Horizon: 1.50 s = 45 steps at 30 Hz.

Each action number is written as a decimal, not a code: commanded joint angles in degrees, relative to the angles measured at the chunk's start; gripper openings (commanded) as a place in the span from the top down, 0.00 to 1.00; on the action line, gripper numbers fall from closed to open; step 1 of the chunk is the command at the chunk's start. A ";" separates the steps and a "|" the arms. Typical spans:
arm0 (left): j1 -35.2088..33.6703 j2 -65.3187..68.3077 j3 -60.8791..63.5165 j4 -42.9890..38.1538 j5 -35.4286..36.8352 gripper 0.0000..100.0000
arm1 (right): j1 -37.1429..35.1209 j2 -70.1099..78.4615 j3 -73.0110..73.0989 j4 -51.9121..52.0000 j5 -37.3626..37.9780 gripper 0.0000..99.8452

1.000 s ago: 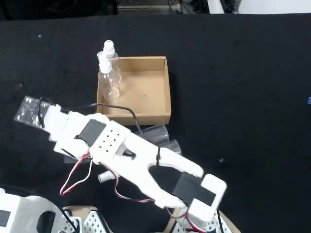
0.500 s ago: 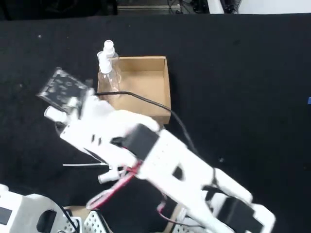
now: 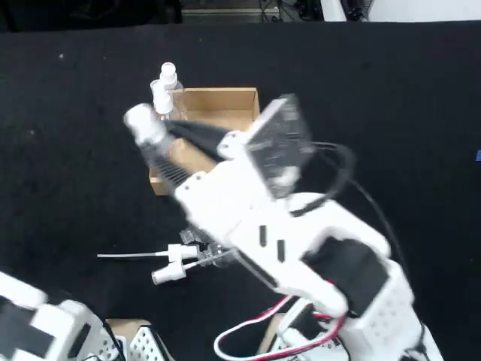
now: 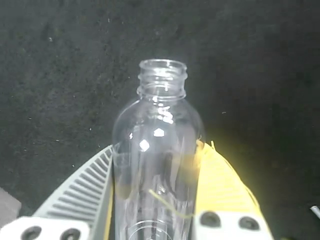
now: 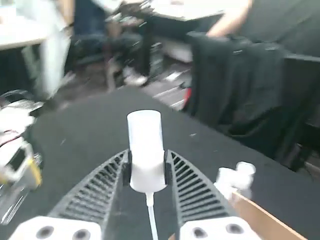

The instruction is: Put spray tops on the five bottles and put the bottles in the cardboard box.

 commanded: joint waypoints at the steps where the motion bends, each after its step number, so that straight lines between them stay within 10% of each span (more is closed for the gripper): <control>1: 6.37 -13.71 2.86 0.35 4.04 0.97 | 7.56 -4.62 0.22 0.26 -5.01 0.97; 9: 26.07 -28.04 3.65 3.25 17.49 0.97 | 29.80 -8.31 0.31 5.27 -8.18 0.97; 16: 26.86 -28.48 4.53 5.36 18.11 0.97 | 33.58 -7.43 1.54 13.54 -4.84 0.97; 28: 14.55 -16.18 2.59 2.46 17.49 0.97 | 15.47 -2.77 3.91 18.99 2.29 0.96; 45: -9.45 16.18 -19.38 -2.99 10.46 0.97 | -11.25 46.46 -22.29 3.25 -5.80 0.96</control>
